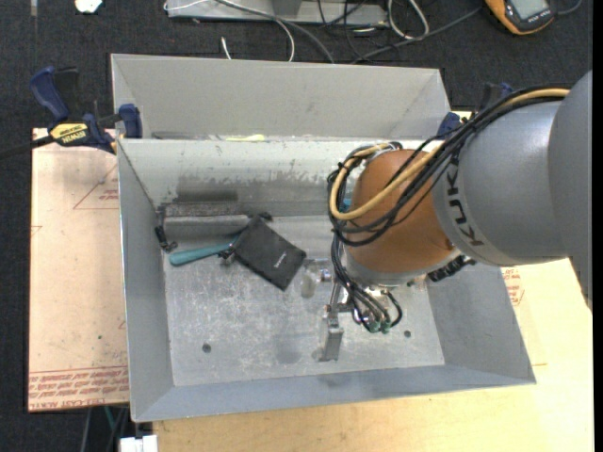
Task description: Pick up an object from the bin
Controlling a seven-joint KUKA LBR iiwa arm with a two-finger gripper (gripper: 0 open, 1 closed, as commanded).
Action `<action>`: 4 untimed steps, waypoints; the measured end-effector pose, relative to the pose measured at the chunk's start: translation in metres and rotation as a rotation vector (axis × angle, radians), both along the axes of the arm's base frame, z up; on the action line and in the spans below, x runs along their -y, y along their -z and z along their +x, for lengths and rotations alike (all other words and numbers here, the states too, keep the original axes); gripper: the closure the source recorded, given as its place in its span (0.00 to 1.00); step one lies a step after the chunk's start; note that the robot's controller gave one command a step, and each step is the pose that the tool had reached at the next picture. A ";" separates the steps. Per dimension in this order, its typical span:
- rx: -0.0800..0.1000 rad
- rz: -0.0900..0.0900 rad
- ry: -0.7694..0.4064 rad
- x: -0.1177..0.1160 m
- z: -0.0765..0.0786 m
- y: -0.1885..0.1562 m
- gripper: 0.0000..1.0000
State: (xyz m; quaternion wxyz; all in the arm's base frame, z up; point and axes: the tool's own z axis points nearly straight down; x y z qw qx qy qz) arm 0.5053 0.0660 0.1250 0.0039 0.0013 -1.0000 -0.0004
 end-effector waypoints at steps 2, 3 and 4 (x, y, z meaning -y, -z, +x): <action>0.010 0.004 0.058 -0.044 0.075 0.058 0.00; 0.020 0.003 0.089 -0.041 0.096 0.003 0.00; 0.004 0.002 0.126 -0.058 0.099 0.021 0.00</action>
Offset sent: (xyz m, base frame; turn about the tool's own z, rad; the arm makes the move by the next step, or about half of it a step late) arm 0.0731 0.0405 -0.0550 0.0625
